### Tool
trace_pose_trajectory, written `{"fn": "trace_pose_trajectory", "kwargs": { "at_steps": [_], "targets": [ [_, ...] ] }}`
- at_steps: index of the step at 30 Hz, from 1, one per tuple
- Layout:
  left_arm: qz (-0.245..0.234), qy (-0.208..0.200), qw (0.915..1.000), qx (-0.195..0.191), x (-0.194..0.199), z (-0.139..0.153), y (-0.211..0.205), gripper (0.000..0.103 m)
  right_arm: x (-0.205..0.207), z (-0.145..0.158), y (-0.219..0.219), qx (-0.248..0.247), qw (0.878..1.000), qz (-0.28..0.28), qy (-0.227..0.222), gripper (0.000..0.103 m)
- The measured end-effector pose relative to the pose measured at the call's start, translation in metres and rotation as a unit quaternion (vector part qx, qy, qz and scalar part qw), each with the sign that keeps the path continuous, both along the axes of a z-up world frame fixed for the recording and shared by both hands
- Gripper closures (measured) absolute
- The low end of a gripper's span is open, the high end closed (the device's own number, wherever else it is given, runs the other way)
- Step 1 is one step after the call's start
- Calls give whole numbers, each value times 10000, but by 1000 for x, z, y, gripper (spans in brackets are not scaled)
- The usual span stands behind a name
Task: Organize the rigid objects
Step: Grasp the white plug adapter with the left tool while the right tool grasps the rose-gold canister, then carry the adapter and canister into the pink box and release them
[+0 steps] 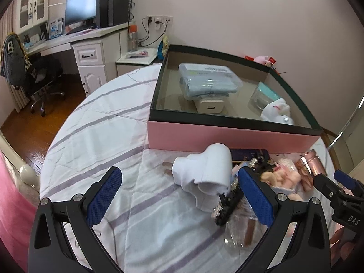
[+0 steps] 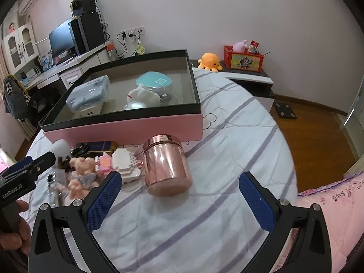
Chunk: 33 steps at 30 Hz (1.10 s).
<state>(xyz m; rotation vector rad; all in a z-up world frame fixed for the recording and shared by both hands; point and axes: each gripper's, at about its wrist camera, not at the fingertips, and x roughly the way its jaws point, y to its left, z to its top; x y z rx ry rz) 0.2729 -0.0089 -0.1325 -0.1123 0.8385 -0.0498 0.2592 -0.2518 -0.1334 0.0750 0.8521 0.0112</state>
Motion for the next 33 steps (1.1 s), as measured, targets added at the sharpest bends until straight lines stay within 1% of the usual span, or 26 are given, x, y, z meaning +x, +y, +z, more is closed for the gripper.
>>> {"fn": "trace_pose_trajectory", "kwargs": {
  "at_steps": [4, 5, 7, 9, 10, 11, 12, 13, 15, 16, 22, 27, 33],
  "targets": [
    [27, 66, 10000, -51, 10, -7, 0, 2, 10, -9, 1, 31, 9999, 27, 93, 0],
    [-26, 126, 9999, -91, 12, -10, -1, 6, 12, -10, 0, 31, 9999, 31, 103, 0],
    [-94, 155, 9998, -126, 14, -13, -4, 11, 16, -13, 1, 23, 9999, 49, 123, 5],
    [-165, 162, 9996, -169, 16, -14, -6, 17, 20, -18, 3, -31, 9998, 73, 170, 15],
    [-207, 173, 9994, -216, 16, -15, -6, 22, 22, -20, 5, -72, 9997, 93, 193, 20],
    [-268, 186, 9990, -289, 17, -16, -7, 28, 23, -23, 6, -95, 9996, 124, 223, 30],
    [-282, 184, 9990, -293, 17, -16, -7, 28, 24, -25, 9, -158, 9995, 141, 254, 37],
    [-290, 170, 9990, -278, 17, -15, -7, 28, 24, -26, 11, -224, 9994, 158, 232, 40],
    [-307, 159, 9989, -312, 16, -15, -8, 29, 24, -25, 13, -194, 9994, 228, 194, 53],
    [-314, 156, 9988, -331, 15, -15, -8, 29, 25, -23, 13, -161, 9994, 253, 169, 56],
    [-351, 46, 9992, -190, 0, -10, -5, 29, 16, -18, 8, 49, 9996, 268, 113, 56],
    [-242, -54, 9996, -133, -14, -4, 5, 29, 2, -12, 4, 272, 9992, 296, 75, 56],
    [-172, -364, 9992, 66, -34, 15, 14, 29, -13, 5, 1, 410, 9985, 350, -67, 56]
  ]
}}
